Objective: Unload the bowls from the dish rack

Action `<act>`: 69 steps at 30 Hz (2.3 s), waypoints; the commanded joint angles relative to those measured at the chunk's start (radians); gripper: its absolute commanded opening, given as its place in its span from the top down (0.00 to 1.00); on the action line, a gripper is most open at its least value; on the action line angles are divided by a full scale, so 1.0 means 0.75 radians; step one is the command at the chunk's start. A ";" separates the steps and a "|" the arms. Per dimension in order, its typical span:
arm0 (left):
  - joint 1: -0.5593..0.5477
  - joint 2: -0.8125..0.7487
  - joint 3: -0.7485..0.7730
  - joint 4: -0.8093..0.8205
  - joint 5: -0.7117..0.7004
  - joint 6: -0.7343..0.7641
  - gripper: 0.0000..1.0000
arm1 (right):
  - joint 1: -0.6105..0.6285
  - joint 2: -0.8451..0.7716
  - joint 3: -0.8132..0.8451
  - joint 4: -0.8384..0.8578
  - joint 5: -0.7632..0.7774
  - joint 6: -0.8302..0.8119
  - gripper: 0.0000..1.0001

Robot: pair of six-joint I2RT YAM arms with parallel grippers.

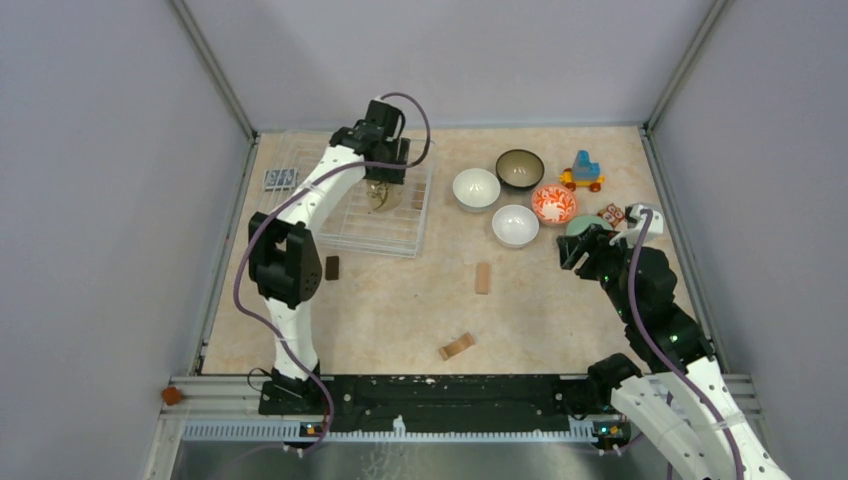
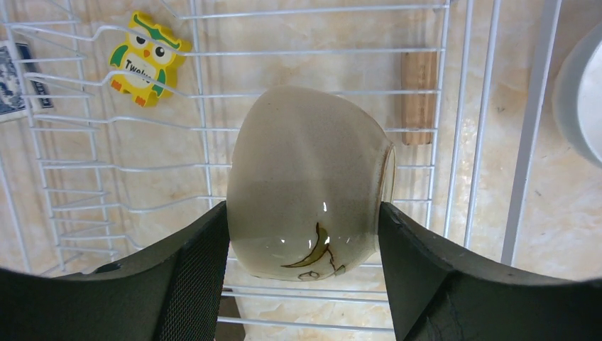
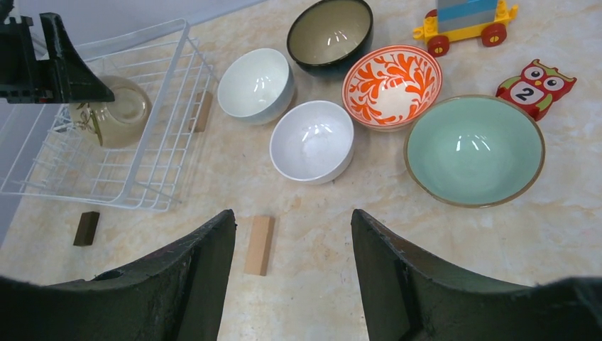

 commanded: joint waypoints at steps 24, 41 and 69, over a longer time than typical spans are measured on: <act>-0.088 0.149 0.163 -0.094 0.174 0.011 0.15 | 0.000 -0.027 0.025 0.015 -0.009 0.011 0.40; -0.007 -0.146 -0.197 0.172 0.148 -0.139 0.37 | 0.000 -0.049 0.010 -0.004 0.006 0.005 0.40; 0.087 -0.046 -0.360 0.324 0.140 -0.370 0.38 | 0.000 -0.050 -0.020 0.006 -0.001 0.007 0.40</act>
